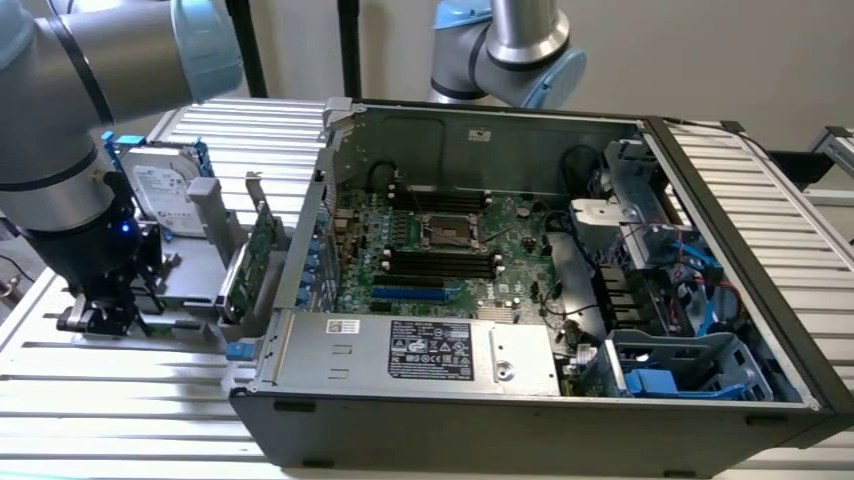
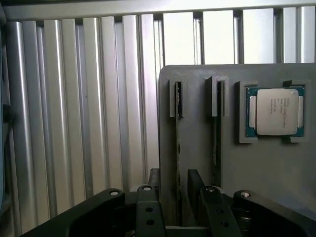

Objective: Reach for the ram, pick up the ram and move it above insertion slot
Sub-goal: 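Pick up the ram and move it above insertion slot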

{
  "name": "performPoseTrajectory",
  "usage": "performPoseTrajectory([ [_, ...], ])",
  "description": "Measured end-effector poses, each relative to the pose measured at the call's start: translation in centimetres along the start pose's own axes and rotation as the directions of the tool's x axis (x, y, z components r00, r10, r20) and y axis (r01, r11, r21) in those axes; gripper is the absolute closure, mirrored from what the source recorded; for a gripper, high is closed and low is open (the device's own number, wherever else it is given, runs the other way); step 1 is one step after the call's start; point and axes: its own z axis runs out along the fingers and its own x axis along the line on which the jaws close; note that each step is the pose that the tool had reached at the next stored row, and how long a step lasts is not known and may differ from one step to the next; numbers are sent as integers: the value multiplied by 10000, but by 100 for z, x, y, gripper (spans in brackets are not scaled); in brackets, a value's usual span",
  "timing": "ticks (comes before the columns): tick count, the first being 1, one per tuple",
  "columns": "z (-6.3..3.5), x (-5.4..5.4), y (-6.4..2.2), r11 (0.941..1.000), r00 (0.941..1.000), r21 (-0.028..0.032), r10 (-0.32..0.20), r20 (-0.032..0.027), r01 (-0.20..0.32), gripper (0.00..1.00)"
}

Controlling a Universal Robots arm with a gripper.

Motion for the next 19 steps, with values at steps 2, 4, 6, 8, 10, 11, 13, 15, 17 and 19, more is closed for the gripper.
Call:
performPoseTrajectory([
  [2,13,-2,0,10000,10000,1,-19,-1,19,64],
  [4,24,-5,1,10000,10000,0,-43,-1,43,64],
  [6,35,-10,2,10000,10000,1,-78,-3,78,64],
  [8,45,-17,5,9999,9999,1,-114,-5,114,64],
  [10,54,-21,9,9999,9999,2,-150,-6,150,64],
  [11,58,-23,13,9999,9999,2,-172,-7,172,64],
  [13,68,-28,21,9997,9997,3,-225,-9,225,64],
  [15,81,-32,25,9996,9996,6,-289,-9,289,64],
  [17,91,-40,29,9994,9994,5,-339,-13,339,64],
  [19,103,-42,33,9993,9993,5,-383,-15,383,64],
])
